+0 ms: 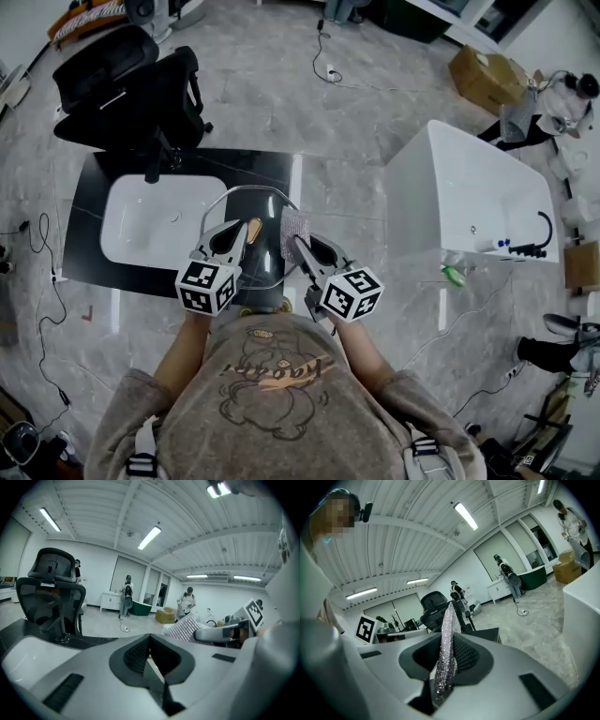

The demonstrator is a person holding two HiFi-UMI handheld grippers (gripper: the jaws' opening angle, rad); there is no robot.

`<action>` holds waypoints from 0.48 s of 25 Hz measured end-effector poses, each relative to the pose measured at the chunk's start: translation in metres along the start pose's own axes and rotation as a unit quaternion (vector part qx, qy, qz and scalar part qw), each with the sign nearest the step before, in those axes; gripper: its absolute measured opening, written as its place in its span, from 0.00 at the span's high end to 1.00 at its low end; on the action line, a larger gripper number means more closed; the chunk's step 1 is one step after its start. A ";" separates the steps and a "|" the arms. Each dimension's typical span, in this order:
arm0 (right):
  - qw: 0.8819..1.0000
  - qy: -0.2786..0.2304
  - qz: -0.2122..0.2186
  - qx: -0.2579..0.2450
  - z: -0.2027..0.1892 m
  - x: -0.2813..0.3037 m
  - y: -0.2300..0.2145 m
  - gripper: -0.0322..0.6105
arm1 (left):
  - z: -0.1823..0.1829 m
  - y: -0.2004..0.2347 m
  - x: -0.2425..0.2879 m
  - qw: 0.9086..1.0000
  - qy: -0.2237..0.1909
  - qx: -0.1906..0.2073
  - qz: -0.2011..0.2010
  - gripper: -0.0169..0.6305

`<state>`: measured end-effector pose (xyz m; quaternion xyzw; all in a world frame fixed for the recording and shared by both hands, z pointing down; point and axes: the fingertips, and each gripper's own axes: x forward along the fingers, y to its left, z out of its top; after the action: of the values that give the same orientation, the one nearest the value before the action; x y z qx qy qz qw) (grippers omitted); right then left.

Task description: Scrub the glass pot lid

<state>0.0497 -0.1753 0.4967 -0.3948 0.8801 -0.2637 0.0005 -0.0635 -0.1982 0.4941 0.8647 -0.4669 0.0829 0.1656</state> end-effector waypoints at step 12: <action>0.999 -0.015 -0.005 -0.050 0.008 0.004 0.016 0.83 | 0.011 -0.006 -0.025 0.998 -0.061 -0.030 -0.004 0.95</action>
<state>0.0379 -0.1731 0.4830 -0.4024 0.8902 -0.2134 -0.0076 -0.0720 -0.1800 0.4751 0.8645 -0.4751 0.0156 0.1635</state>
